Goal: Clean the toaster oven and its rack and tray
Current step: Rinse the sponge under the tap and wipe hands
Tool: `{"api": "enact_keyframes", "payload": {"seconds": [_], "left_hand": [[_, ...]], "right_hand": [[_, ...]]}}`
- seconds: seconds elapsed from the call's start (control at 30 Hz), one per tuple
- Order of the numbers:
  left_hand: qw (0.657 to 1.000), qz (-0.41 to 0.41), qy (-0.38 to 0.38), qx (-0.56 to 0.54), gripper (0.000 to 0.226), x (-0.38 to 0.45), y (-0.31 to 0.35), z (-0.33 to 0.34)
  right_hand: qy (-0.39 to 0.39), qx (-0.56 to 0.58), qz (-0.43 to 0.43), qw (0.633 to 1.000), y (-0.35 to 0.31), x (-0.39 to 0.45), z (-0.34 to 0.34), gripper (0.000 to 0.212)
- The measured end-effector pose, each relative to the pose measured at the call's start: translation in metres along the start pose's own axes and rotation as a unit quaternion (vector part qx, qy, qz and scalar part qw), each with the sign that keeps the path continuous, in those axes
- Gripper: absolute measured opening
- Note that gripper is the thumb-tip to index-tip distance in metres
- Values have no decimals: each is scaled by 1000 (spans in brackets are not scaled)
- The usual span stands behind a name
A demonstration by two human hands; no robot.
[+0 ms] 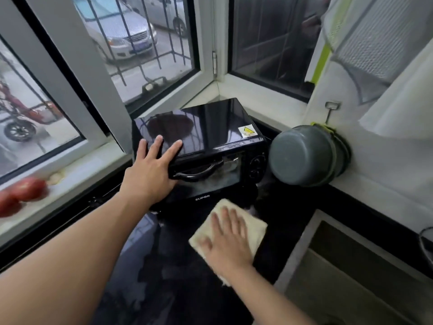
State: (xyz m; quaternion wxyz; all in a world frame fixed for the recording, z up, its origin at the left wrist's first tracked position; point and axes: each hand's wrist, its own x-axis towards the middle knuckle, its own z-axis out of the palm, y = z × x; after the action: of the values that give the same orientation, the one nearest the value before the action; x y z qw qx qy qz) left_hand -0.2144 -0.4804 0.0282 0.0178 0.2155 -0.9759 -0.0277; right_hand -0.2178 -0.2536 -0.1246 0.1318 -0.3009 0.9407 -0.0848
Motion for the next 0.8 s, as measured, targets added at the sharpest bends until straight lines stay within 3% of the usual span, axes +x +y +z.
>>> {"api": "enact_keyframes", "payload": {"seconds": [0.1, 0.17, 0.23, 0.3, 0.37, 0.47, 0.6, 0.73, 0.8], "left_hand": [[1000, -4, -24, -13, 100, 3, 2, -4], [998, 15, -44, -29, 102, 1, -4, -9], [994, 37, -23, -101, 100, -15, -16, -8], [984, 16, 38, -175, 94, -48, -34, 5], [973, -46, 92, -207, 82, -96, -62, 31], [957, -181, 85, -212, 61, -188, -118, 73], [934, -338, -34, -109, 47, -330, -197, 106], [919, -353, -151, -91, 83, -405, -229, 109], [916, -339, -204, -69, 93, -418, -225, 109]], "right_hand": [[-44, 4, -151, 988, -37, -34, 12, 74], [-38, -20, -142, 989, 3, -26, 2, 72], [6, -33, -6, 999, 66, -5, -18, 73], [11, -20, 162, 987, 121, 18, -42, 73], [2, -5, 221, 975, 124, 25, -51, 72], [31, -40, 109, 993, 41, 4, -15, 71], [-36, -43, -83, 995, -116, -22, 30, 71], [-66, -37, -177, 981, -211, -4, 49, 72], [-72, -39, -209, 974, -238, -36, 63, 72]]}}
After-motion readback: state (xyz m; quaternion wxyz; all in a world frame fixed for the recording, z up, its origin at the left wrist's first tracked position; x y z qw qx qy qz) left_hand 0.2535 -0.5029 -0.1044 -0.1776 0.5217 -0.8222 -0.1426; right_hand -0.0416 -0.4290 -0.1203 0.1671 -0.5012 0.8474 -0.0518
